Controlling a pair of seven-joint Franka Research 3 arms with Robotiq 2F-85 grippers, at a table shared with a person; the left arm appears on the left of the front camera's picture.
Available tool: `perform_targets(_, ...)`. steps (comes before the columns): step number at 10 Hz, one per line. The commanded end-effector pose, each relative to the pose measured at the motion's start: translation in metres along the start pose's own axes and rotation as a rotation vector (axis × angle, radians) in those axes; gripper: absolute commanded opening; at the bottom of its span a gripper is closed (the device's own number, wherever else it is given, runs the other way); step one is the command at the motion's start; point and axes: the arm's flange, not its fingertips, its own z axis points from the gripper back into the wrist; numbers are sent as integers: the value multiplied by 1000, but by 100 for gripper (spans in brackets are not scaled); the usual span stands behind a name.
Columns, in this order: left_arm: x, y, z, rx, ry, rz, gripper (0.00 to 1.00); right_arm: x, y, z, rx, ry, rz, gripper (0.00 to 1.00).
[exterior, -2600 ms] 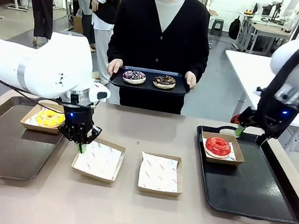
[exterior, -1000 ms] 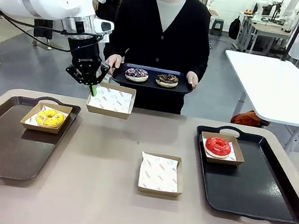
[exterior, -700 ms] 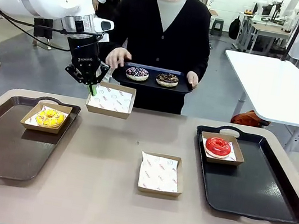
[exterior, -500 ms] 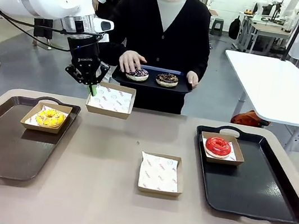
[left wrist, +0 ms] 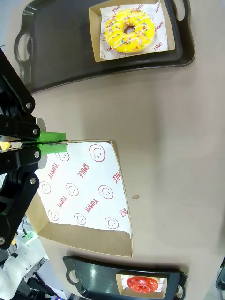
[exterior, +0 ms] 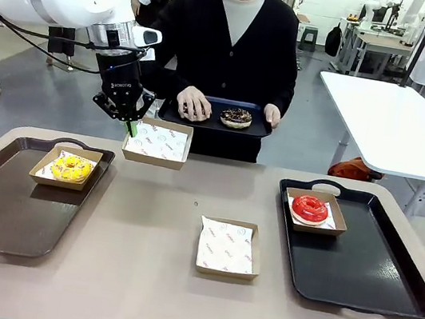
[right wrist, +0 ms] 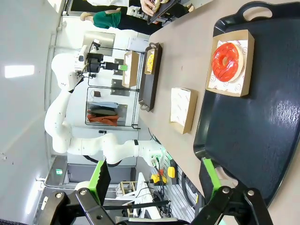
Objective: Individually package the donuts and arrange them on the tray.
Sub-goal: Place the picked Paper togo box on the Handle tray while simultaneously picking up another Paper togo box from the table with the other hand.
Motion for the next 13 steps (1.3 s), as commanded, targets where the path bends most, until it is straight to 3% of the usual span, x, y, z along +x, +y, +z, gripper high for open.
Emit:
perform_targets(1,-5,2,1,3,-2,1,0,-4,2,-2,-7,-1,-9,100)
perform_targets(13,-5,2,1,3,-2,1,0,-4,2,-2,-7,-1,-9,100)
